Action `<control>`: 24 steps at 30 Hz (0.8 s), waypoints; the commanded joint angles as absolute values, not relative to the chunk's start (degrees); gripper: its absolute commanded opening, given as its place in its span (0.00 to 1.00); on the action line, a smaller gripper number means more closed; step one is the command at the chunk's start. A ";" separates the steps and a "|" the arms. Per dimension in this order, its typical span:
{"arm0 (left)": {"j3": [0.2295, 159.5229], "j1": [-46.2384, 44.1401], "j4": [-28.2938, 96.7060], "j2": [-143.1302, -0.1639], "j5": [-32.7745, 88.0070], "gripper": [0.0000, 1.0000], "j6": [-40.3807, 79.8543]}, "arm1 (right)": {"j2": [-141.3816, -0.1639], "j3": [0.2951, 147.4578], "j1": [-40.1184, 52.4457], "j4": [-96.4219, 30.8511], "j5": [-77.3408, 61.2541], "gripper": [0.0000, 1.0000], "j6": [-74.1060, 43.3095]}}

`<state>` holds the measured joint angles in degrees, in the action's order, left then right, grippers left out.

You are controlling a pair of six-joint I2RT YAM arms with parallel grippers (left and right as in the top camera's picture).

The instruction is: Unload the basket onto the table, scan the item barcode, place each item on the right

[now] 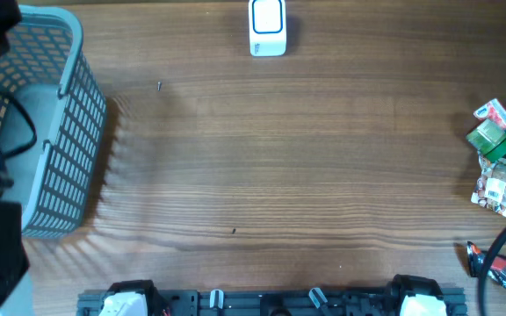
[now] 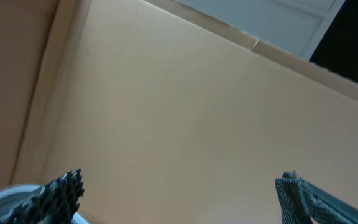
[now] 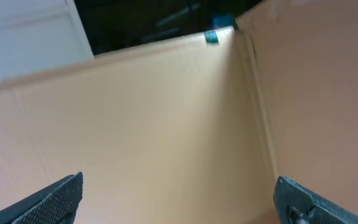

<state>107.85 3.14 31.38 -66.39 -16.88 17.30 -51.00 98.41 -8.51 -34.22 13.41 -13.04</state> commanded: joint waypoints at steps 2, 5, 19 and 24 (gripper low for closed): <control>105.30 3.38 40.12 -62.33 -17.12 1.00 10.33 | -41.41 87.46 -7.73 -33.56 18.59 1.00 -10.44; 97.91 3.38 38.28 -55.02 -11.16 1.00 10.72 | -34.59 82.02 -7.73 -32.38 18.46 1.00 -8.43; 68.36 3.40 23.53 -9.52 -7.81 1.00 10.70 | -8.69 78.35 -8.49 -36.27 15.46 1.00 -9.19; 66.94 3.84 24.62 -4.47 -5.39 1.00 10.70 | -3.77 78.35 -8.47 -37.15 16.14 1.00 -9.21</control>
